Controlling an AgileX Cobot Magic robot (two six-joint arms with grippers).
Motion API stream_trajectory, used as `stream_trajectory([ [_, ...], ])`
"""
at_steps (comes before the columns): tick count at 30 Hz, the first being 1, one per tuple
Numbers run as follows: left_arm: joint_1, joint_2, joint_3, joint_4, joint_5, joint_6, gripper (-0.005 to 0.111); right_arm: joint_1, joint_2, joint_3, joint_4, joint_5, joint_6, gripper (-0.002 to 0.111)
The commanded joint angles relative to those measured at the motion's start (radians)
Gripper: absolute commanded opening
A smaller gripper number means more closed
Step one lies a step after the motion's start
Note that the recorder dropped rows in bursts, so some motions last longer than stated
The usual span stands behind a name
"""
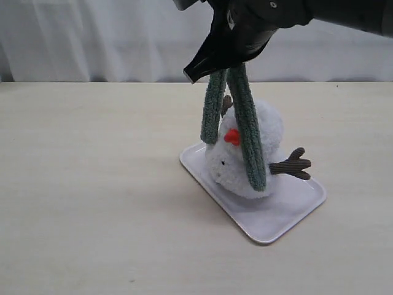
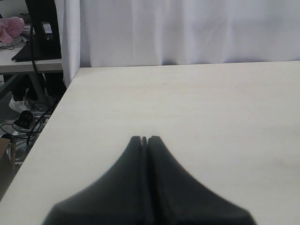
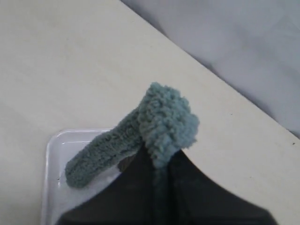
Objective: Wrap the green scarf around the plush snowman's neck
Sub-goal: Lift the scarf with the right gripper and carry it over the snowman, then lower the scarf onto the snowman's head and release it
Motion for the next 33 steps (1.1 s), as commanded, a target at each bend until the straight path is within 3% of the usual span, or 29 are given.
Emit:
stream_trajectory([
  [1, 0.002, -0.002, 0.002, 0.002, -0.007, -0.007, 0.000, -0.003, 0.047, 0.004, -0.123, 0.036, 0.026, 0.004],
  [5, 0.002, -0.002, 0.002, 0.002, -0.007, -0.007, 0.000, -0.005, 0.113, 0.004, -0.254, 0.157, 0.054, 0.004],
  [11, 0.002, -0.002, 0.002, 0.002, -0.007, -0.007, 0.000, -0.054, 0.158, 0.008, -0.268, 0.253, 0.067, 0.004],
  [21, 0.002, -0.002, 0.002, 0.002, -0.007, -0.007, 0.000, -0.073, 0.153, 0.122, -0.223, 0.210, -0.026, 0.004],
  [33, 0.002, -0.002, 0.002, 0.002, -0.007, -0.007, 0.000, -0.073, 0.132, 0.122, -0.195, 0.241, -0.090, 0.004],
])
